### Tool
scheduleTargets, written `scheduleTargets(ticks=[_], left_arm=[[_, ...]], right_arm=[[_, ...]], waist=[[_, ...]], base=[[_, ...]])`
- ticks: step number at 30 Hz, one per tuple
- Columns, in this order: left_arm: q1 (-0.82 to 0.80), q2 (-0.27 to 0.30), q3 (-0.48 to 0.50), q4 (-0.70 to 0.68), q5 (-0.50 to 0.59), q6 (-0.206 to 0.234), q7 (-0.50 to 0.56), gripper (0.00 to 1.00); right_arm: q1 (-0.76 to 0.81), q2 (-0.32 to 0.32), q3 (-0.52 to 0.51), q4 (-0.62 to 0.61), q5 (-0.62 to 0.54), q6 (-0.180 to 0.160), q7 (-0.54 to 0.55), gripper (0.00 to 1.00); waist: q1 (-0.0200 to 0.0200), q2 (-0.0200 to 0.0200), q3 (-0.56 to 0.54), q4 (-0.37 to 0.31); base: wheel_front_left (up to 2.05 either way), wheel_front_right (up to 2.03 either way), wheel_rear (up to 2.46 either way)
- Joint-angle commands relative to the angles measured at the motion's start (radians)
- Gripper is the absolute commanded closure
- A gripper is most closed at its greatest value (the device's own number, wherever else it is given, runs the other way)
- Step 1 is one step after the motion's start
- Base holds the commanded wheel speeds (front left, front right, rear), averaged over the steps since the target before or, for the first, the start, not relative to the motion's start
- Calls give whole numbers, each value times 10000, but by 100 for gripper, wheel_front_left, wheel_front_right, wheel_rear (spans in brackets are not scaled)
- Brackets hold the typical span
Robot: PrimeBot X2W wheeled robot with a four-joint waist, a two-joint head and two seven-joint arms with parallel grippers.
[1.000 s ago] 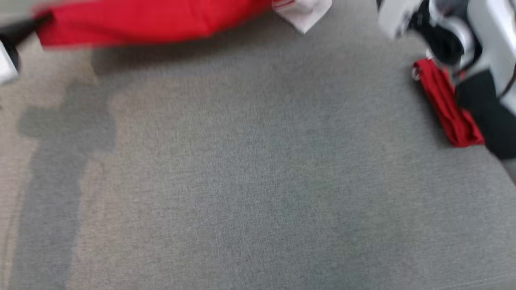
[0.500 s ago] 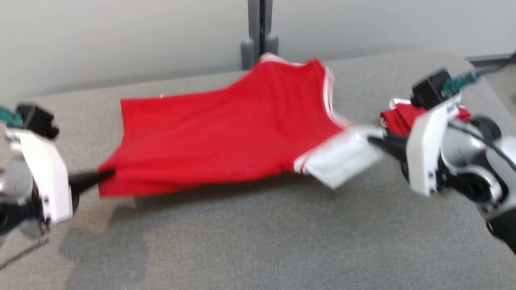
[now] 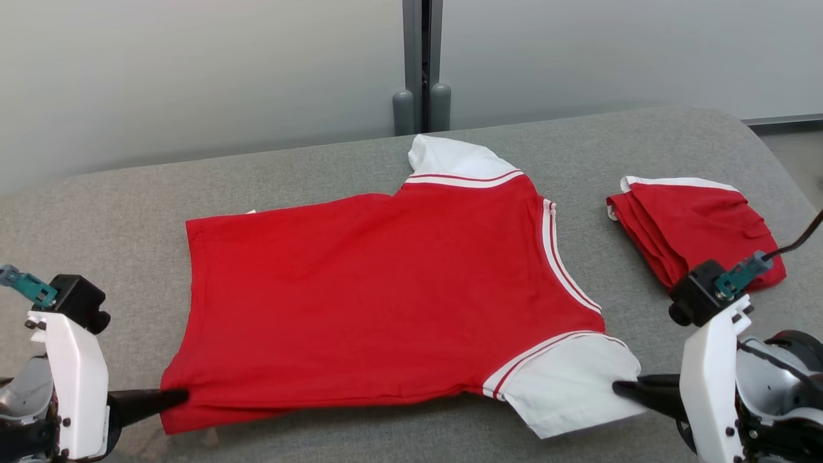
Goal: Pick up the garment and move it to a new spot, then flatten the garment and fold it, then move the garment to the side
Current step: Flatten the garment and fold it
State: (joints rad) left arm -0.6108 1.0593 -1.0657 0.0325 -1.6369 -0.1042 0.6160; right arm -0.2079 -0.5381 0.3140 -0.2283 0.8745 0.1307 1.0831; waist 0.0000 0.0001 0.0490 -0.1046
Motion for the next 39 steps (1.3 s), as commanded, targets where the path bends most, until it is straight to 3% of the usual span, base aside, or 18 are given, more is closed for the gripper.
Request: scheduleTargets(ticks=[1,9,17,19,30,39], left_arm=[[111,90,10,-182,-128,96,115,100],[-422,9,162,-282,-326,353,643,100],[-1396,-420,215,867,-697,579,1997,100],[-1713,-606,283,1303,-760,436,2307,100],[-2297,-1161,521,2257,-747,122,2456,100],[-2768,-1736,514,2942,-524,9,2612,100]], right_arm=[[389,389,-457,-433,-335,2,580,100],[-116,1893,-1419,-838,-1302,2,2038,100],[-2113,3377,-2455,927,-2363,2,3008,100],[-2823,3750,-2937,1661,-2801,2,3044,100],[-4007,4338,-4093,3296,-3722,2,2675,100],[-4620,4497,-3956,3971,-4302,2,2231,100]], waist=[[0,-1,56,34],[0,-1,705,84],[0,-1,1639,190],[0,-1,1870,246],[0,-1,2170,495],[0,-1,2567,475]], base=[[0,0,0],[0,0,0],[0,0,0],[0,0,0],[0,0,0],[0,0,0]])
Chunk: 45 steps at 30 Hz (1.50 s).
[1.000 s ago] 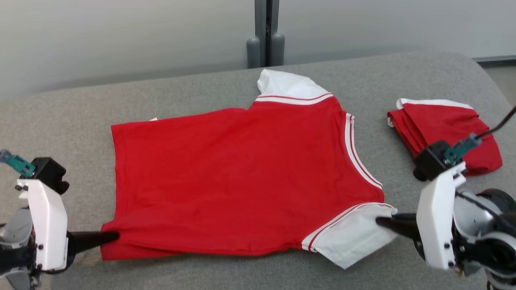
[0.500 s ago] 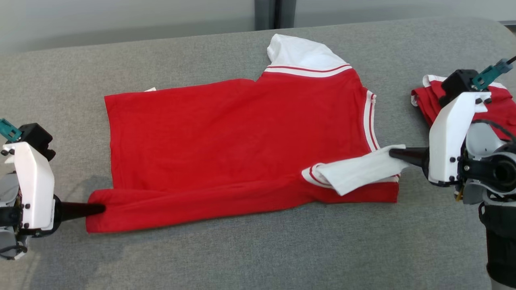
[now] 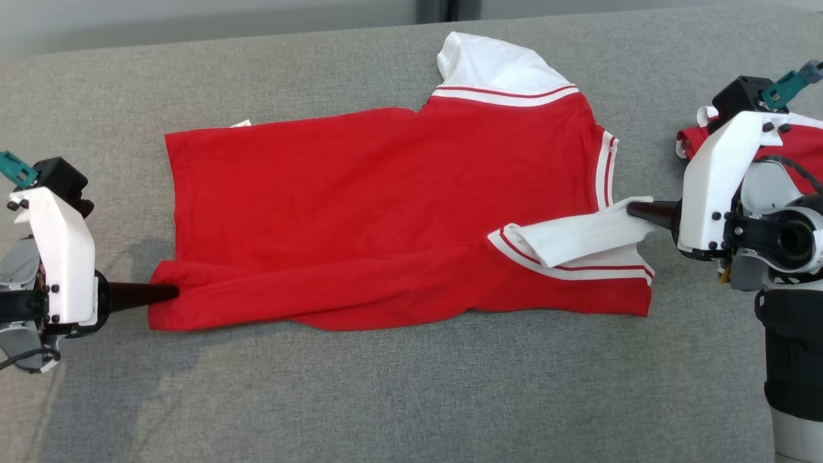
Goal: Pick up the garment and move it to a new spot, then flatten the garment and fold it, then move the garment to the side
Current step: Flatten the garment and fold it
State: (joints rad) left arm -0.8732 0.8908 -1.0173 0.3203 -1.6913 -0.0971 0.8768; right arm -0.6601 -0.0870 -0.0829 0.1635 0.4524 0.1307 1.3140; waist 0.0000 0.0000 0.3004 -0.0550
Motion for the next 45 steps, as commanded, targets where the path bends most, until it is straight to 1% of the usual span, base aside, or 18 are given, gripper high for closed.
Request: scheduleTargets(ticks=[1,9,10,11,12,13,14,19,23,25,28,31,34,36,40,43,45], left_arm=[[-196,-100,52,117,48,-76,-12,100],[-395,-398,147,600,191,-203,-144,100],[-390,-421,148,661,186,-223,-171,100],[-394,-442,159,722,193,-240,-207,100],[-428,-475,202,777,240,-253,-310,100],[-423,-516,226,834,267,-268,-377,58],[-392,-559,227,895,268,-281,-422,0],[-299,-668,327,1062,331,-335,-688,0],[-90,-606,531,946,450,-350,-1286,0],[35,-506,640,660,599,-347,-1703,0],[379,-336,946,191,859,-348,-2835,0],[967,-205,1230,-210,1165,-342,-4209,0],[1664,-176,1552,-321,1423,-296,-5847,0],[2168,-228,1658,-450,1866,-18,-7046,0],[3248,-585,1759,-754,2551,872,-9219,0],[4011,-990,1641,-1020,2980,1442,-10442,0],[4361,-1255,1624,-1031,3183,1774,-10931,0]], right_arm=[[-170,-1,45,126,-128,2,-160,100],[-590,27,246,619,-446,2,-826,100],[-611,39,288,699,-450,2,-910,99],[-637,52,342,750,-438,2,-1018,72],[-686,65,387,780,-393,2,-1150,16],[-703,72,419,845,-347,2,-1262,0],[-708,84,454,891,-292,2,-1406,0],[-595,-17,765,889,165,2,-2510,0],[-317,-330,1178,623,669,2,-3872,0],[-139,-556,1366,456,838,2,-4683,0],[265,-867,1655,163,1132,2,-5831,0],[809,-1145,1844,-200,1244,2,-7101,0],[1603,-1417,2076,-412,1117,2,-8163,0],[2089,-1478,2040,-504,1011,2,-8845,0],[3045,-1396,1870,-549,900,2,-10019,0],[3598,-1356,1809,-198,837,2,-10693,0],[3827,-1280,1706,113,757,3,-11124,0]], waist=[[0,0,88,-34],[0,0,269,-128],[0,0,280,-140],[0,0,288,-151],[0,0,293,-162],[0,0,288,-171],[0,0,273,-177],[0,0,31,-165],[0,0,-302,-150],[0,0,-509,-135],[0,0,-808,-119],[0,0,-1135,-102],[0,0,-1429,-92],[0,0,-1560,-69],[0,0,-1666,-25],[0,0,-1616,-29],[0,0,-1588,-8]], base=[[0,0,0],[0,0,0],[0,0,0],[0,0,0],[0,0,0],[0,0,0],[0,0,0],[0,0,0],[0,0,0],[0,0,0],[0,0,0],[0,0,0],[0,0,0],[0,0,0],[0,0,0],[0,0,0],[0,0,0]])
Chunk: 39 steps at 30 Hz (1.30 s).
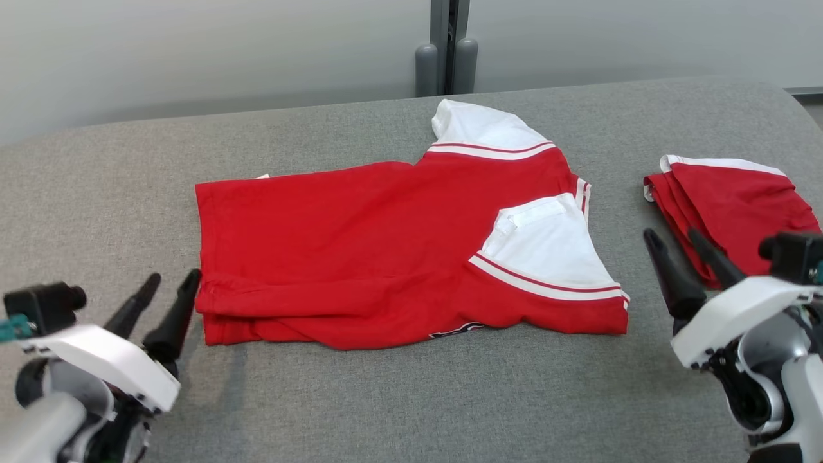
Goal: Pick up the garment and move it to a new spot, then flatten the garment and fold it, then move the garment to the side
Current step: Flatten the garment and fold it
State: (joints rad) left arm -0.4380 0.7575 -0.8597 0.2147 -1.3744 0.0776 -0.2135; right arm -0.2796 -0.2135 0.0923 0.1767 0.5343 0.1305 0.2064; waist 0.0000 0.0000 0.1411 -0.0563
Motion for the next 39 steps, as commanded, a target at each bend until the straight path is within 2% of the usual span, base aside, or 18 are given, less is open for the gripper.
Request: scheduleTargets(ticks=[1,6,9,17,25,39], left_arm=[[176,-79,63,82,111,172,-172,0],[679,-605,-237,539,445,675,-283,0],[757,-711,-407,822,455,770,-108,0],[174,-1208,-866,2158,578,541,683,0],[-328,-1872,-1077,3235,669,-89,892,0],[-799,-2325,-1258,3976,820,-598,1019,0]], right_arm=[[128,54,-80,179,-82,5,-201,0],[459,280,-38,916,-56,5,-500,0],[447,292,21,1205,-60,5,-429,0],[-9,594,267,2173,-16,5,-326,0],[-472,819,424,2856,-56,5,-277,0],[-958,1067,308,3809,-12,5,127,0]], waist=[[0,0,8,8],[0,0,40,-58],[0,0,69,-95],[0,0,282,-193],[0,0,437,-193],[0,0,633,-50]], base=[[0,0,0],[0,0,0],[0,0,0],[0,0,0],[0,0,0],[0,0,0]])
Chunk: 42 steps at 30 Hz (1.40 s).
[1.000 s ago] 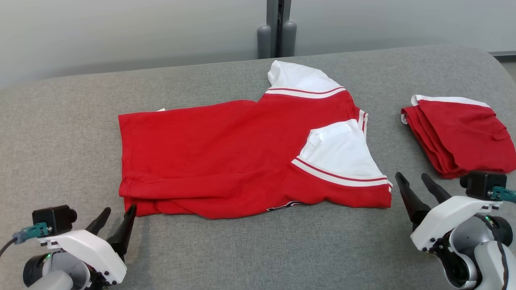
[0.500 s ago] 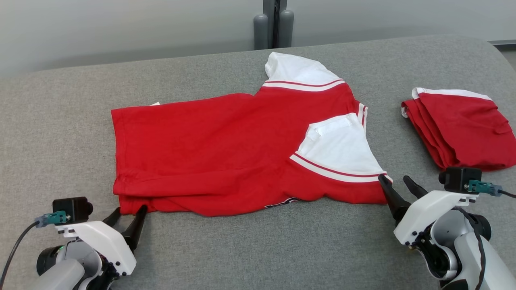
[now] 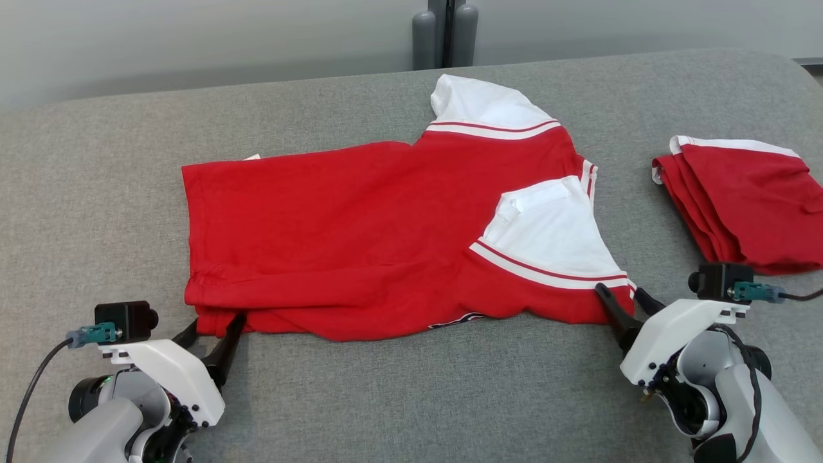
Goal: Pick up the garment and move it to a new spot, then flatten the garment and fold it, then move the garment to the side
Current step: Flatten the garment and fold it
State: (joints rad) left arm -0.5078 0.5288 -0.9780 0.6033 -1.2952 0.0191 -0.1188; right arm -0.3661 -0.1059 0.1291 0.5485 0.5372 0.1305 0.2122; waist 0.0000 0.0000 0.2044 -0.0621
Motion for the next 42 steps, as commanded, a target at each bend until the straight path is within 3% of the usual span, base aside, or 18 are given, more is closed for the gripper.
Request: scheduleTargets(ticks=[1,5,6,7,8,9,20,28,36,42], left_arm=[[-112,-84,-89,145,46,-52,93,0],[-215,-271,-207,364,113,-177,221,2],[-229,-308,-240,405,130,-211,262,30],[-233,-334,-269,446,130,-254,287,57],[-247,-357,-290,485,136,-297,291,90],[-262,-375,-297,531,146,-316,282,100],[-118,-136,-355,572,339,-268,35,100],[681,720,-690,-736,467,37,358,100],[1706,1985,-853,-3039,404,956,643,100],[2429,2939,-903,-4751,205,1738,880,100]], right_arm=[[-130,19,-94,201,-41,5,158,0],[-298,150,-117,552,-79,5,376,0],[-307,180,-96,621,-52,5,438,20],[-318,198,-93,678,-31,5,463,54],[-336,206,-84,714,-6,5,444,82],[-362,209,-80,728,23,5,426,100],[-221,-103,77,545,551,4,276,100],[618,-857,317,-314,1483,4,1548,100],[2379,-1270,-295,-2075,1984,4,3247,100],[3789,-945,-1161,-3827,1535,4,4202,100]], waist=[[0,0,0,19],[0,0,-14,73],[0,0,-28,84],[0,0,-40,93],[0,0,-56,100],[0,0,-74,105],[0,0,-612,112],[0,0,-1285,206],[0,0,-1586,317],[0,0,-1467,263]], base=[[0,0,0],[0,0,0],[0,0,0],[0,0,0],[0,0,0],[0,0,0],[0,0,0],[0,0,0],[0,0,0],[0,0,0]])
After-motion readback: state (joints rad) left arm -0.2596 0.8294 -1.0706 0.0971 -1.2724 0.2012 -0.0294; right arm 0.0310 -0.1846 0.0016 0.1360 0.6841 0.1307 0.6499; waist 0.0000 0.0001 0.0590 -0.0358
